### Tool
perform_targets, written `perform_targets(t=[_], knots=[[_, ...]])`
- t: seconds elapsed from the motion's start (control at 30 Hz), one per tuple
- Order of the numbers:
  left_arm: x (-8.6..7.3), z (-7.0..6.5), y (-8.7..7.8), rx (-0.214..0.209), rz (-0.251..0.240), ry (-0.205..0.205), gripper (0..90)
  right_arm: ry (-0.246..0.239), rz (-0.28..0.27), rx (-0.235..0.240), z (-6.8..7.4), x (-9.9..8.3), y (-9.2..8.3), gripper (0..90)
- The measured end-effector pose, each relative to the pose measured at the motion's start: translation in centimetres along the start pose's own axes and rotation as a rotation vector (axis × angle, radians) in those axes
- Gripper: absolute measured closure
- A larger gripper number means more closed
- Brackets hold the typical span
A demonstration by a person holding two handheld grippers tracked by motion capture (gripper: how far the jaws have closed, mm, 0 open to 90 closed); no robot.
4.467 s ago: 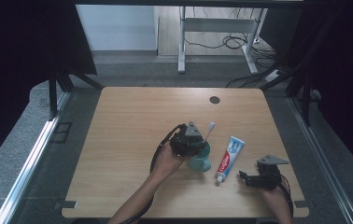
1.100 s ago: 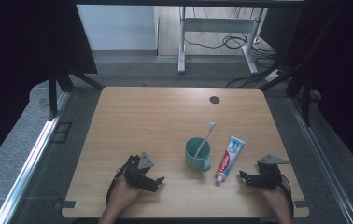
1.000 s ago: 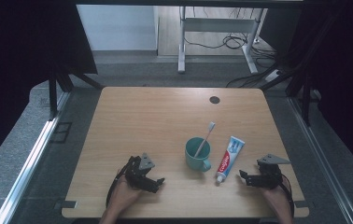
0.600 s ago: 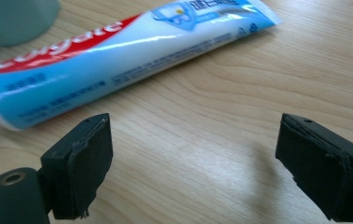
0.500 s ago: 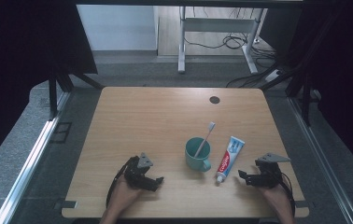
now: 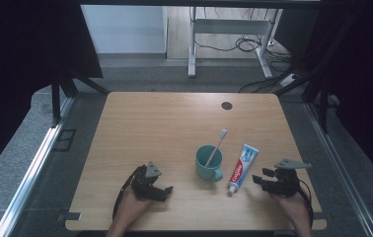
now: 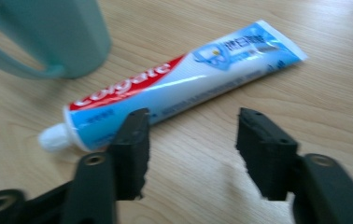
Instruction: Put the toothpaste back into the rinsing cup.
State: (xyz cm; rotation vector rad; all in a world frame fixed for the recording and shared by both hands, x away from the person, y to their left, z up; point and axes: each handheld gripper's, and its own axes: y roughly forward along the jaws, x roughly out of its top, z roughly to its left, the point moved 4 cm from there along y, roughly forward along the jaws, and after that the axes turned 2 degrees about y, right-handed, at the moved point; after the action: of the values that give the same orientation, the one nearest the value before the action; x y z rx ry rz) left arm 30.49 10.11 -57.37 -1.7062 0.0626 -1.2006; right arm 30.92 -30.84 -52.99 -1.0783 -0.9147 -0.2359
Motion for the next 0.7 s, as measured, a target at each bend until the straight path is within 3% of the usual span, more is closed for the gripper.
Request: perform_targets(t=[0.13, 0.17, 0.2, 0.27, 0.37, 0.7], knots=[[0.0, 0.0, 0.0, 0.002, 0.000, -0.002, 6.0, -0.012, 0.015, 0.041, 0.4, 0.4, -0.1, 60.2], [0.0, 0.0, 0.0, 0.002, 0.000, -0.002, 6.0, -0.012, 0.015, 0.041, 0.4, 0.4, -0.1, 60.2], [0.0, 0.0, 0.0, 0.003, 0.000, -0.003, 6.0, -0.030, 0.027, 0.050, 0.6, 0.7, -0.1, 70.3], [0.0, 0.0, 0.0, 0.003, 0.000, -0.003, 6.0, -0.048, 0.045, 0.064, 1.1, 1.0, 0.0, 77.1], [0.0, 0.0, 0.0, 0.003, 0.000, -0.003, 6.0, -0.071, 0.062, 0.081, 1.7, 1.4, 0.3, 83.3], [0.0, 0.0, 0.0, 0.003, 0.000, -0.003, 6.0, -0.129, 0.081, 0.110, 3.9, 3.6, 1.5, 89.1]])
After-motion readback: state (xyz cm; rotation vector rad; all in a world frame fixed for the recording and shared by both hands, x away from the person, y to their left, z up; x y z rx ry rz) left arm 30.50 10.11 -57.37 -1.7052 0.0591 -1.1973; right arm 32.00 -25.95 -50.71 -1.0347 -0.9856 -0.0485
